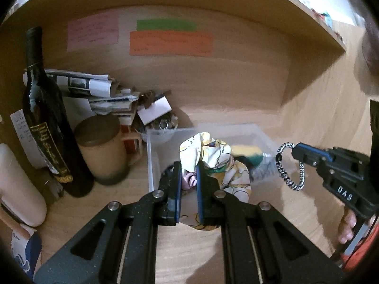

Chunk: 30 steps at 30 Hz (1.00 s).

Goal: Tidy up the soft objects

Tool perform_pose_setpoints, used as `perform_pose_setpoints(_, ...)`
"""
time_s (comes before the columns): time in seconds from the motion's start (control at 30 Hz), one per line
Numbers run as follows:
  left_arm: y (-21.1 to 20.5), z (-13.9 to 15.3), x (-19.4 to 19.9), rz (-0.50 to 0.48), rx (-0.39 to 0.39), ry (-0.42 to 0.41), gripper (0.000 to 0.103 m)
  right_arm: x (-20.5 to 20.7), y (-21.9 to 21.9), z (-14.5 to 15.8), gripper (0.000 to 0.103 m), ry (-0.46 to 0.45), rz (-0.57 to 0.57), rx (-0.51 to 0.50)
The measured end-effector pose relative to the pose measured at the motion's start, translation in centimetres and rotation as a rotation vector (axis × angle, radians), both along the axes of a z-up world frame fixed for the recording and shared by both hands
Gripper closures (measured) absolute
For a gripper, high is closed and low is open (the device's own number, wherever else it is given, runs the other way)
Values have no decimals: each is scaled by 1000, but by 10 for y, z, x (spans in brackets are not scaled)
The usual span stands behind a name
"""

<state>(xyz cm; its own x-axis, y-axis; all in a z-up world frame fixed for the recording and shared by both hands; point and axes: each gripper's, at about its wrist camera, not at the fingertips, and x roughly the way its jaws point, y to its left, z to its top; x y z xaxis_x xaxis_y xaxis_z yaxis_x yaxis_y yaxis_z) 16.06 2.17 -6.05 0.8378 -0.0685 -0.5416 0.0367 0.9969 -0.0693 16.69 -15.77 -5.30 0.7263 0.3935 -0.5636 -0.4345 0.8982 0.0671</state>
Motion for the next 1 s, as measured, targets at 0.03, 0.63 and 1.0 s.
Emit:
perform_pose_setpoints(0.03, 2, 1, 4, 6, -6, -1, 93, 5, 3, 2, 97, -3, -1, 3)
perform_pose_setpoints(0.63, 10, -46, 67, 37, 20, 143, 93, 59, 47, -28, 96, 81, 11, -79)
perform_pose_setpoints(1.0, 5, -60, 63, 3, 50, 206, 71, 65, 42, -45, 82, 132, 11, -104)
